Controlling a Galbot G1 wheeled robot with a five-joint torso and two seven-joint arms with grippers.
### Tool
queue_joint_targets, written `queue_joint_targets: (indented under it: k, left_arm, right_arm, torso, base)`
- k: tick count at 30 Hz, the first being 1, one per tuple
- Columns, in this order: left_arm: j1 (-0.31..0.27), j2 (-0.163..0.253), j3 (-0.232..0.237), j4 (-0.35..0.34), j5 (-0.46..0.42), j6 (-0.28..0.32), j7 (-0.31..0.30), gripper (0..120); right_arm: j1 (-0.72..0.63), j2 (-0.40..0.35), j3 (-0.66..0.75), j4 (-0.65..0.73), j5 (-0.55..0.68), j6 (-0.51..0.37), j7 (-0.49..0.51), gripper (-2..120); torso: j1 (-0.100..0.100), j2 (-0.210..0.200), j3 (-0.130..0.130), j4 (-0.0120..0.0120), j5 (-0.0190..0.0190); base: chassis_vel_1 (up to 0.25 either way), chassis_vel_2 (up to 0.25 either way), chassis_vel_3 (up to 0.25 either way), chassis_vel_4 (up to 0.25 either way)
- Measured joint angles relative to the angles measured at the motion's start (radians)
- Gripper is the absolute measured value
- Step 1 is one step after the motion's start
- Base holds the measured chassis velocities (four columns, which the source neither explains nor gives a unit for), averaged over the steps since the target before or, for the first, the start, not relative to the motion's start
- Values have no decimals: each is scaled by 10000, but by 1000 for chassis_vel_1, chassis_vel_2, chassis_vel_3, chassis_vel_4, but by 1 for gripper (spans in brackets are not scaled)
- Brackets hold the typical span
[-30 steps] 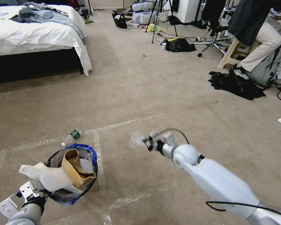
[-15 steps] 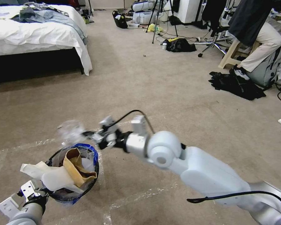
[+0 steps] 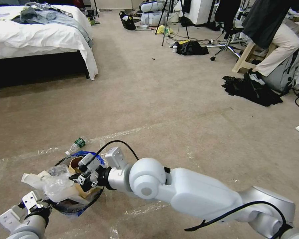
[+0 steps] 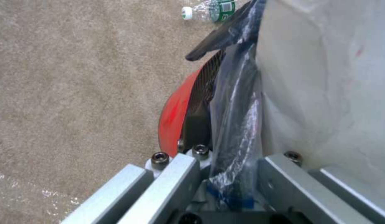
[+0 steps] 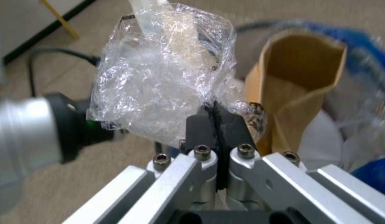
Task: Pick up the trash bin and place the garbage on the floor into it.
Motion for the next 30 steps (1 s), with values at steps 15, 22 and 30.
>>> queue_joint_targets:
  k: [15, 22, 30]
  left_arm:
    - [0, -12, 2, 84, -12, -23, 13, 0]
    - [15, -38, 48, 88, 7, -37, 22, 0]
    - [65, -48, 110, 10, 39, -45, 35, 0]
  right_arm:
    - [-418, 398, -368, -1176, -706, 290, -74, 0]
    - [-507, 566, -380, -1706, -923, 410, -94, 0]
    - [-546, 747, -435, -2067, -987, 429, -55, 0]
  torso:
    - [0, 0, 0, 0, 1]
    - [0, 0, 0, 1, 1]
    - [0, 0, 0, 0, 1]
  base:
    - [0, 0, 0, 0]
    - [0, 0, 0, 0]
    - [0, 0, 0, 0]
